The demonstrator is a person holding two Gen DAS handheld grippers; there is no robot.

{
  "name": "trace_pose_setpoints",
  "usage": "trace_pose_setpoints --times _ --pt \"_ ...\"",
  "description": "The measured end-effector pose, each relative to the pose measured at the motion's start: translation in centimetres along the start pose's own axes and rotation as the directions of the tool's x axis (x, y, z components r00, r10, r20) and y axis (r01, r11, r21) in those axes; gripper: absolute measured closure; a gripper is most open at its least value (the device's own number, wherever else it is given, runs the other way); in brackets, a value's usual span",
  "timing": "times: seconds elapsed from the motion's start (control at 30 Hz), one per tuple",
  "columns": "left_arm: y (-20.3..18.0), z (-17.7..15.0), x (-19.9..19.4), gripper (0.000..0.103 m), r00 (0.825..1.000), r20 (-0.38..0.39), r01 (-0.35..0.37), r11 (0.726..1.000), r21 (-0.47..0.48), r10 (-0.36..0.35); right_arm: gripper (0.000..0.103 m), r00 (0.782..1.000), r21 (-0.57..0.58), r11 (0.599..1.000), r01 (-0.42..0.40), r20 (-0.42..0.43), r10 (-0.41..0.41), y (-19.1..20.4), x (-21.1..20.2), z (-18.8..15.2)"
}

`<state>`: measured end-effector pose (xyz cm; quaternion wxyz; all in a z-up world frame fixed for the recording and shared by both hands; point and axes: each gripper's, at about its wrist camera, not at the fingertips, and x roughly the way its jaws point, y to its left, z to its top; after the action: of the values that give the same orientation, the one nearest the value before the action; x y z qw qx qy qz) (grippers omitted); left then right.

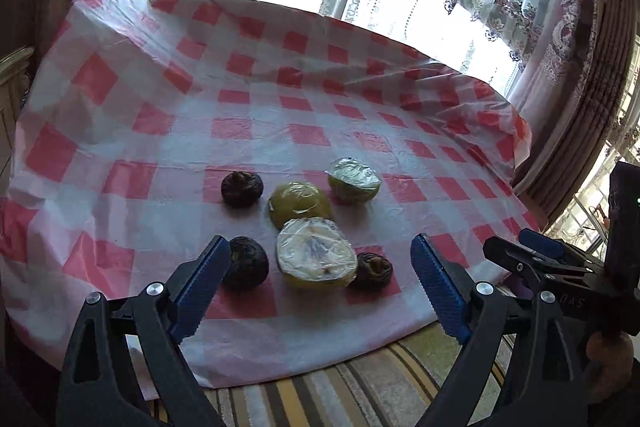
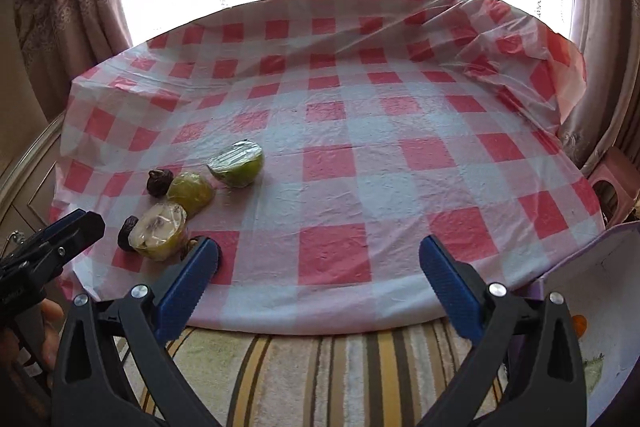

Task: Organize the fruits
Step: 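Move both open grippers back from the box toward the table, then grasp a dark brown fruit with the left gripper while the right grasps another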

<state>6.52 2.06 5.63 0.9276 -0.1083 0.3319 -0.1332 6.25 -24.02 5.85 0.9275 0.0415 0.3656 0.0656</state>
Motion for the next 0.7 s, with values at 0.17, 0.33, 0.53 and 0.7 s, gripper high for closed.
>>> trace_pose_setpoints --times 0.17,0.33,0.53,0.7 --pt "2.4 -0.2 0.4 0.026 0.997 -0.044 -0.062 0.998 -0.030 0.060 0.002 0.999 -0.118 0.993 -0.030 -0.048 0.024 4.0 1.9 -0.6" --pt "3.1 -0.8 1.9 0.039 0.990 -0.112 -0.089 0.996 -0.025 0.085 0.002 0.996 -0.227 0.973 -0.047 -0.082 0.029 6.8 3.2 -1.2" --pt "3.8 -1.2 3.3 0.047 0.983 -0.162 -0.090 0.995 -0.039 0.083 0.015 0.990 -0.274 0.960 -0.060 -0.140 0.022 8.3 5.4 -1.6" --pt "4.3 -1.0 3.9 0.047 0.982 -0.170 -0.096 0.994 -0.051 0.086 0.019 0.988 -0.265 0.962 -0.069 -0.152 0.029 8.4 6.2 -1.3"
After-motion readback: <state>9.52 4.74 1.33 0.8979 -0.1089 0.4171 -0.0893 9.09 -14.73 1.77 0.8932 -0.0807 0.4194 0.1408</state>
